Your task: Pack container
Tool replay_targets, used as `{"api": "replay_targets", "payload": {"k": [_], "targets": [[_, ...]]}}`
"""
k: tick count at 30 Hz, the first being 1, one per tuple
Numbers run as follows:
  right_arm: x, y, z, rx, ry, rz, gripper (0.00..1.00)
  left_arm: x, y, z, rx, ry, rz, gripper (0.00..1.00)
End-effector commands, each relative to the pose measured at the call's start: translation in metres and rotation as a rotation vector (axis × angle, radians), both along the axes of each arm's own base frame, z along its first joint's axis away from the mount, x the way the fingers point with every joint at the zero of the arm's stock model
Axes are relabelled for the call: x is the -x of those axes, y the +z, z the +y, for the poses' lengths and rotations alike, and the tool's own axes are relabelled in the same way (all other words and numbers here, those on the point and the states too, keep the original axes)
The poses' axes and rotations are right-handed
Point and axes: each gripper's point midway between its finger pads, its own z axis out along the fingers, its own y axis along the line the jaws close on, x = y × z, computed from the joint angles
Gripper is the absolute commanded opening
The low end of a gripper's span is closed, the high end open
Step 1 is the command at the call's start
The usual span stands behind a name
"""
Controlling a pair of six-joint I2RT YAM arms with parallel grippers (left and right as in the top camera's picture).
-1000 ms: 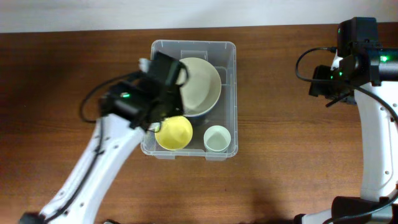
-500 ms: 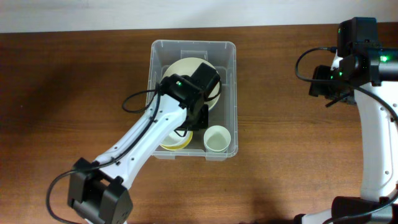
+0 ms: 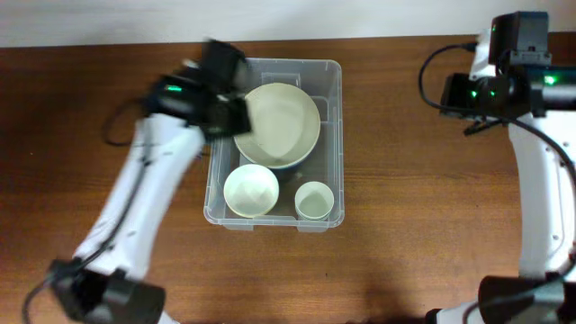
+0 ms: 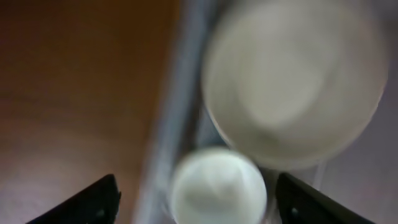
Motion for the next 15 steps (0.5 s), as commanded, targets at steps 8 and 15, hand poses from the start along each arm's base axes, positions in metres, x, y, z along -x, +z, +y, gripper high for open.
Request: {"api": "replay_targets", "payload": {"k": [8,15], "targets": [[-0.103,-0.115,0.068,-0.149,0.290,0.019,0.13,-0.003,0.049,0.172,0.010,0.381,-0.139,0.99],[-0.134,-0.153,0.123,-0.144,0.397,-0.026,0.13,0.001,0.043,0.206,0.017,0.466,-0.125,0.99]]}}
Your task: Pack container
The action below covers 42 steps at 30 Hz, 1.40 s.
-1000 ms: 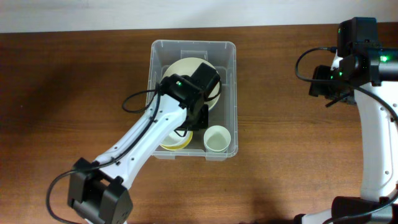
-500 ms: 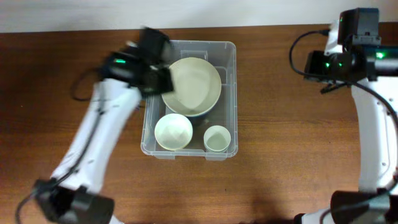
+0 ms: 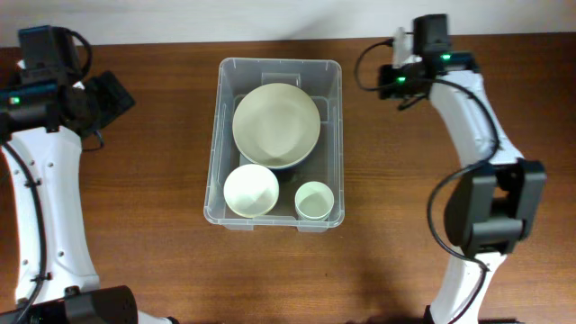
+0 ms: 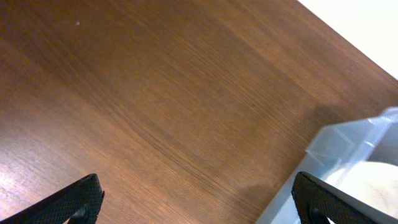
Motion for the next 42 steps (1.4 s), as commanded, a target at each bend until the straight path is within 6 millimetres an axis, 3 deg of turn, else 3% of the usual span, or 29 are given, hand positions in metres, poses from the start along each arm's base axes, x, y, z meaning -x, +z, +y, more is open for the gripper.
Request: {"api": "replay_targets", "payload": {"k": [1,5,9,22,27,30,34,35,36,37,42], "targets": [[-0.004,-0.017,0.041,-0.019,0.101,-0.003,0.14,0.000,-0.005,0.009,0.014,0.004,0.010,0.99],[-0.002,-0.037,0.071,-0.020,0.156,0.016,0.13,0.000,-0.008,0.020,0.011,0.029,0.012,0.99],[0.004,-0.036,0.090,-0.069,0.217,0.021,0.13,0.000,-0.008,0.020,0.008,0.031,0.013,0.99],[0.020,-0.030,0.098,-0.222,0.288,0.077,0.14,0.001,-0.008,0.020,0.006,0.024,0.020,0.99],[0.010,-0.039,0.059,-0.089,0.169,0.080,0.18,0.002,-0.009,0.019,0.003,0.017,0.024,0.99],[0.002,-0.027,0.025,-0.012,0.073,0.053,0.26,-0.002,-0.007,0.016,-0.018,-0.027,0.024,0.99],[-0.008,0.009,-0.031,0.098,-0.111,-0.015,0.45,-0.014,-0.002,0.004,-0.082,-0.154,0.011,0.99],[-0.008,0.017,-0.043,0.115,-0.147,-0.031,0.58,-0.017,-0.002,0.000,-0.108,-0.206,0.014,0.99],[-0.006,0.028,-0.055,0.128,-0.176,-0.046,0.88,-0.020,-0.002,-0.004,-0.133,-0.255,0.021,0.99],[-0.004,0.035,-0.062,0.127,-0.189,-0.053,0.99,-0.023,-0.003,-0.006,-0.155,-0.286,0.028,0.99],[0.020,0.055,-0.097,0.142,-0.244,-0.024,0.99,-0.025,-0.009,-0.005,-0.168,-0.289,0.049,0.99]]}}
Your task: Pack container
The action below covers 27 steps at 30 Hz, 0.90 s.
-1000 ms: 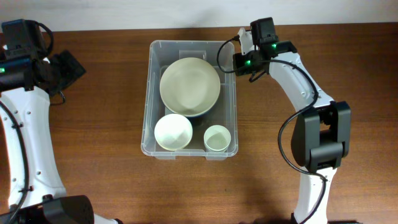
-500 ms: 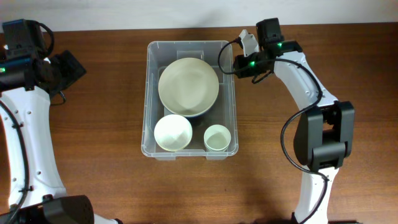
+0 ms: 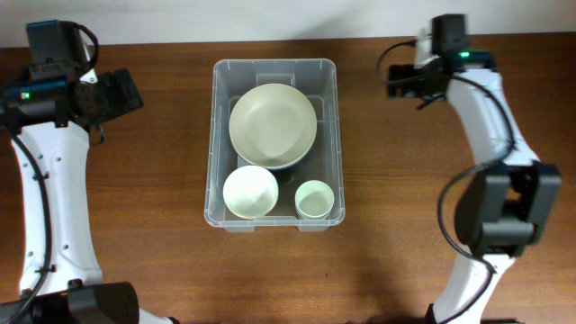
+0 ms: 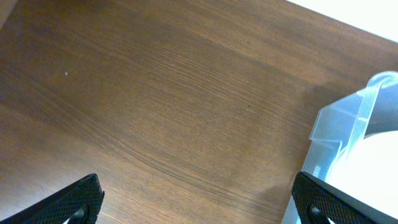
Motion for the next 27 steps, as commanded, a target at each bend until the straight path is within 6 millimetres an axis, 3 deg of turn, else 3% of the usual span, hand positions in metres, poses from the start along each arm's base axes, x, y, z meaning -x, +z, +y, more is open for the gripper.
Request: {"api": "replay_targets", "payload": {"k": [1,4,7,14,15,16,20,27], "targets": [[0.015,0.048,-0.029,0.040,-0.074,-0.052,0.99,-0.003,-0.010,0.004,-0.041,-0.042,0.040,0.99],[0.046,0.054,-0.051,0.006,-0.184,0.026,0.99,0.004,-0.012,0.001,-0.027,-0.048,0.067,0.99],[0.064,0.070,-0.063,0.008,-0.216,0.029,0.99,0.017,-0.016,-0.007,0.013,-0.069,0.110,0.99],[0.105,0.129,-0.069,0.077,-0.284,-0.088,0.99,0.041,0.003,-0.036,-0.008,-0.145,0.038,0.99],[0.113,0.136,-0.068,0.076,-0.288,-0.105,0.99,0.046,0.003,-0.042,-0.011,-0.159,0.022,0.99],[0.132,0.145,-0.065,0.072,-0.294,-0.141,0.99,0.065,-0.003,-0.054,-0.015,-0.189,-0.005,0.99],[0.170,0.142,-0.054,0.074,-0.286,-0.208,0.99,0.108,-0.016,-0.069,-0.006,-0.229,-0.054,0.99],[0.251,0.096,-0.029,0.039,-0.288,-0.338,0.99,0.190,-0.050,-0.081,0.060,-0.181,-0.150,0.99]]}}
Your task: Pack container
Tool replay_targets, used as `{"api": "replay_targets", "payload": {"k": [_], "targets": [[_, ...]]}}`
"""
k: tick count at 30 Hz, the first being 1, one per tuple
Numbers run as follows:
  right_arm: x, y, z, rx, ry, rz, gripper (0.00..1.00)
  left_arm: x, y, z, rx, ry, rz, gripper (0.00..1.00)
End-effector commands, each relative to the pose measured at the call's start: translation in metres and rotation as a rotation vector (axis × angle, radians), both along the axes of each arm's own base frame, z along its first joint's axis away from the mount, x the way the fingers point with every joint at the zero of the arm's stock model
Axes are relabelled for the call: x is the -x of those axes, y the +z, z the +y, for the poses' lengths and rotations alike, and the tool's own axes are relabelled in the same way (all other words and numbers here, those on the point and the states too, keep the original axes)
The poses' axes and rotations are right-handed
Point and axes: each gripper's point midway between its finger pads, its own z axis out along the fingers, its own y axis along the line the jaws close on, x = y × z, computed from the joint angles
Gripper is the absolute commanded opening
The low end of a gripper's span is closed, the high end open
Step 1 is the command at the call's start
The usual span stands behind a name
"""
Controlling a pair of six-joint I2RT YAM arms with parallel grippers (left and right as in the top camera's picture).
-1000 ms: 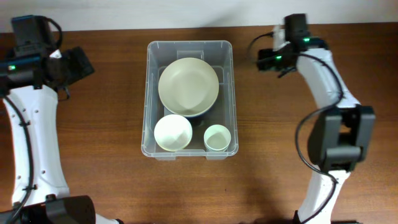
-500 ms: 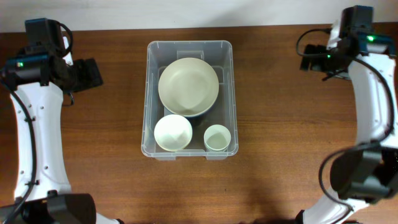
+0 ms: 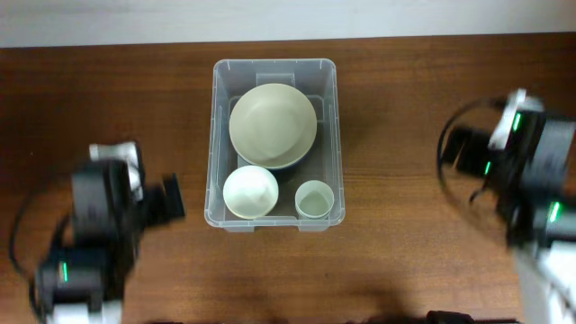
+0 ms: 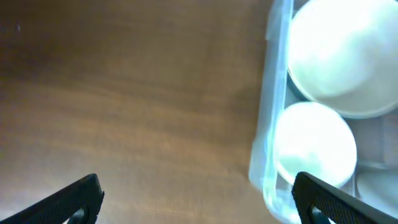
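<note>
A clear plastic container (image 3: 335, 135) stands mid-table. It holds a large pale bowl (image 3: 273, 124) at the back, a small white bowl (image 3: 250, 192) front left and a white cup (image 3: 314, 200) front right. My left gripper (image 3: 171, 200) is low at the left, beside the container's front left corner, blurred by motion. In the left wrist view the left gripper (image 4: 196, 190) is open and empty over bare wood, with the container wall (image 4: 273, 124), small bowl (image 4: 314, 146) and large bowl (image 4: 345, 56) at the right. My right gripper (image 3: 459, 148) is blurred to the right of the container.
The brown wooden table (image 3: 405, 261) carries nothing else. A pale wall strip (image 3: 288, 16) runs along its far edge. Both arm bodies blur at the near left and right sides.
Both arms have moved from the far side of the table toward the near side. The left gripper now sits by the container's front left corner, still open. The container's contents are unchanged.
First my left gripper was open over the container's back left, by the large bowl. Then it stood out at the far left back and the right gripper was near the container's back right. Now both arms are lower, flanking the container.
</note>
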Motion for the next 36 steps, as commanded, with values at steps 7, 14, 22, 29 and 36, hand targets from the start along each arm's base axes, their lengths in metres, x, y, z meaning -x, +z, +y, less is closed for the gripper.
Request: {"api": "replay_targets", "payload": {"k": [7,14,22,29,36], "targets": [[0.092,-0.071,0.013,-0.021,-0.021,-0.017,0.99,0.064,-0.033,-0.003,0.075,0.049,-0.073,0.99],[0.099,-0.085,0.014,-0.022,-0.019,-0.007,0.99,0.083,-0.048,-0.003,0.071,0.053,0.017,0.99],[0.099,-0.085,0.014,-0.023,-0.019,-0.006,0.99,0.083,-0.048,-0.003,0.071,0.053,0.017,0.99],[0.099,-0.074,0.023,-0.031,0.040,-0.076,0.99,0.083,-0.048,-0.003,0.071,0.053,0.017,0.99],[0.083,-0.049,0.048,0.176,0.316,-0.418,0.99,0.083,-0.048,-0.003,0.071,0.053,0.017,0.99]]}}
